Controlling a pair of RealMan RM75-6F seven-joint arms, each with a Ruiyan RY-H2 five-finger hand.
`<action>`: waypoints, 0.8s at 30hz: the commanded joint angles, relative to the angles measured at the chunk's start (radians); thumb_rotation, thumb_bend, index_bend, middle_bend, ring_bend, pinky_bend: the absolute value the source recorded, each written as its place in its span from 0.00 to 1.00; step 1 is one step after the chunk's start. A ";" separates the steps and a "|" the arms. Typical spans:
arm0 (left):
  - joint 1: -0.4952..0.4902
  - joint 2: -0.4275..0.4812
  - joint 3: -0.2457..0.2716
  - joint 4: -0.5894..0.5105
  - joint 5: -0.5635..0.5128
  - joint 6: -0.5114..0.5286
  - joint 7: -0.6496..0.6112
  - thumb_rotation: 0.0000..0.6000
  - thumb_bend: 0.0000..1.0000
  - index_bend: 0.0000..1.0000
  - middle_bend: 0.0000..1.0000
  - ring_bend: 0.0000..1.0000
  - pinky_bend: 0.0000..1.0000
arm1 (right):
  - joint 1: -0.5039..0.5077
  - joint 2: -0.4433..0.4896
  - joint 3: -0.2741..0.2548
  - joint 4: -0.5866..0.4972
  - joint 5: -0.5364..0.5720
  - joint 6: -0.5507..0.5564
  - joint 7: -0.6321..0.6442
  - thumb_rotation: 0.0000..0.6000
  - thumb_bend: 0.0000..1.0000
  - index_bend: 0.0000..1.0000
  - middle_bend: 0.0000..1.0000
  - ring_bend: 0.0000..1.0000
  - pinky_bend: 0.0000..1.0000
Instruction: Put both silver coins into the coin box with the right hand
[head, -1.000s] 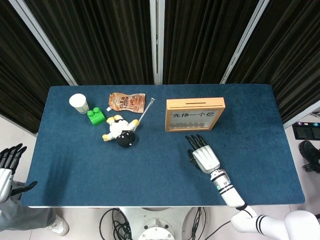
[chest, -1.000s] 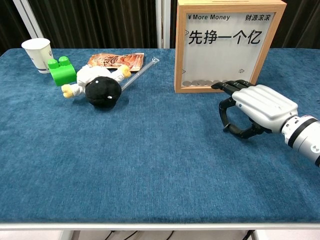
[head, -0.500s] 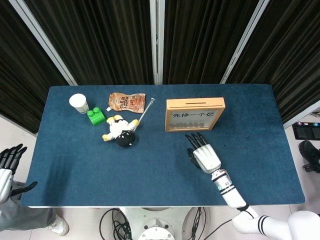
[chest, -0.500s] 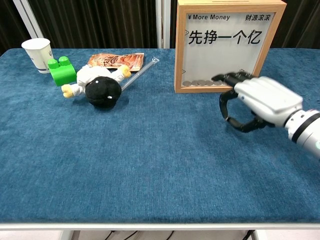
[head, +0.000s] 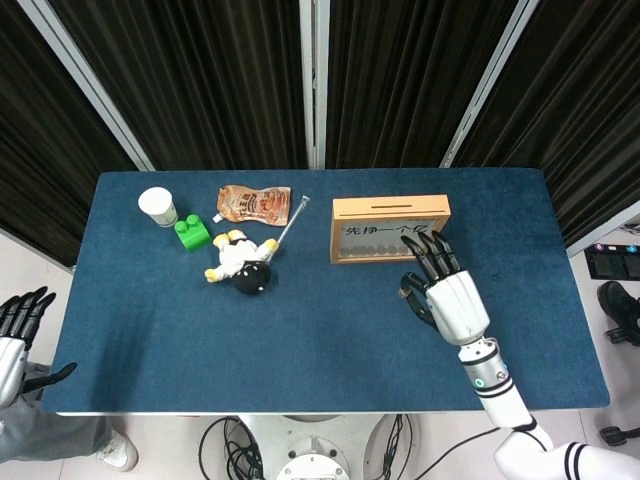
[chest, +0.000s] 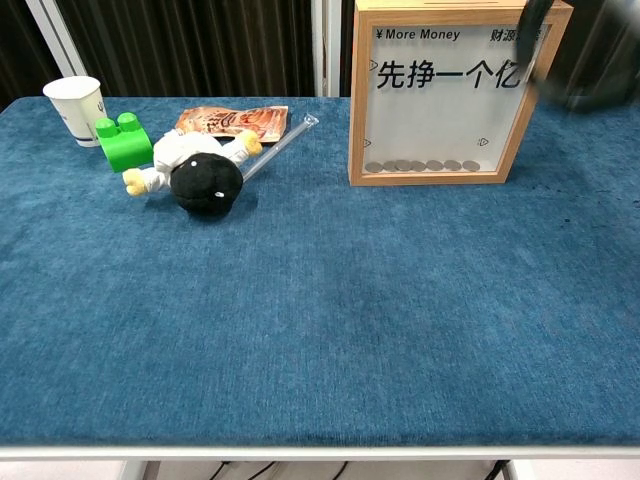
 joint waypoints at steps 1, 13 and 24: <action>0.000 0.001 0.002 -0.003 0.003 0.001 0.001 1.00 0.06 0.06 0.01 0.00 0.00 | 0.030 0.080 0.118 -0.091 0.054 -0.003 -0.085 1.00 0.37 0.73 0.10 0.00 0.00; -0.003 0.017 0.014 -0.029 0.026 0.003 0.003 1.00 0.06 0.06 0.01 0.00 0.00 | 0.277 0.122 0.368 -0.129 0.573 -0.285 -0.497 1.00 0.38 0.74 0.10 0.00 0.00; -0.009 0.026 0.015 -0.043 0.029 -0.001 0.007 1.00 0.06 0.06 0.01 0.00 0.00 | 0.493 0.106 0.394 -0.171 1.087 -0.254 -0.904 1.00 0.38 0.76 0.08 0.00 0.00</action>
